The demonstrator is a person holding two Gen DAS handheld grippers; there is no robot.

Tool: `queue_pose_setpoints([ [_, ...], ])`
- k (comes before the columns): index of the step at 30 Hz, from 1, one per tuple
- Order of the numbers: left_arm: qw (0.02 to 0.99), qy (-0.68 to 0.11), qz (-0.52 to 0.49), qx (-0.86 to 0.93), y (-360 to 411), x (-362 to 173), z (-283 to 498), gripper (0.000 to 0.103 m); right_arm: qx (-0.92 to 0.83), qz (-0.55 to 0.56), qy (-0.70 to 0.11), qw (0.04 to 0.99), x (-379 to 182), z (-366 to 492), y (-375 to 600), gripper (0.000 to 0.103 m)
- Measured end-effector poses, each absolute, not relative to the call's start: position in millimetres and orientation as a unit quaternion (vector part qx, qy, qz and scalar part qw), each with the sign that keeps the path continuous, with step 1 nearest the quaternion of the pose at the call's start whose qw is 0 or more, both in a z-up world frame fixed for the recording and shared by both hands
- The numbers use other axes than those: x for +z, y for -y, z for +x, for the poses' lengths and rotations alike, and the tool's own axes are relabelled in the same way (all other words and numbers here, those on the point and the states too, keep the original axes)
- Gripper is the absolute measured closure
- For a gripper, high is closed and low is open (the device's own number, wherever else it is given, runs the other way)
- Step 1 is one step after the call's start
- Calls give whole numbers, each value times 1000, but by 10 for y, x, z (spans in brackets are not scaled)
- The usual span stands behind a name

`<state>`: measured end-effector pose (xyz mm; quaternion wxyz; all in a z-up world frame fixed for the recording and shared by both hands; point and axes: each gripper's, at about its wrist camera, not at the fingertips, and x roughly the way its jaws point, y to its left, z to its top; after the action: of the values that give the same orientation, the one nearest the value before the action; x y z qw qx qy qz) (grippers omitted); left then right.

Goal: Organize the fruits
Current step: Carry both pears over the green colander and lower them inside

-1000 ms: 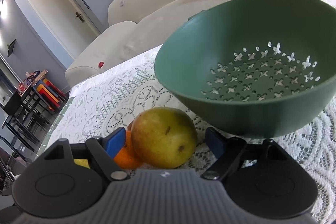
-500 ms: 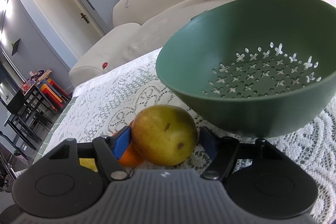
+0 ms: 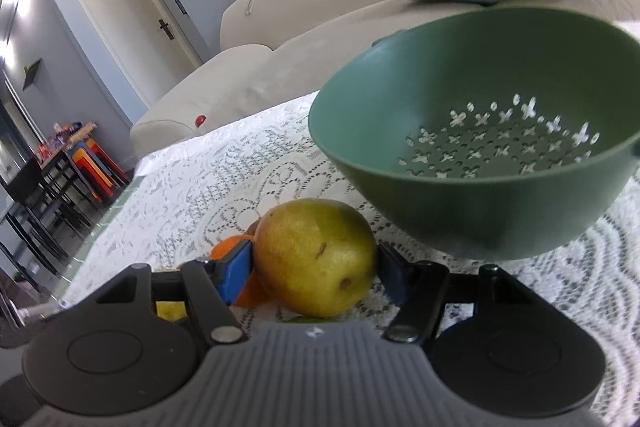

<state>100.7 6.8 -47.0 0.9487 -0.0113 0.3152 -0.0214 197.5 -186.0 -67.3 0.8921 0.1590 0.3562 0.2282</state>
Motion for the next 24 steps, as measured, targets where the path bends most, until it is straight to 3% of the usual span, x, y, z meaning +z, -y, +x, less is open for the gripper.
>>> queue_pose_setpoints([
  [13,951,-308,-26,-15,-67,-307,967,29,247,65,-284,924,-333,1673,1831,39],
  [24,959,-281,-28,-41,123,174,1100,29,250,-2,-247,936,199,1716,2038,39],
])
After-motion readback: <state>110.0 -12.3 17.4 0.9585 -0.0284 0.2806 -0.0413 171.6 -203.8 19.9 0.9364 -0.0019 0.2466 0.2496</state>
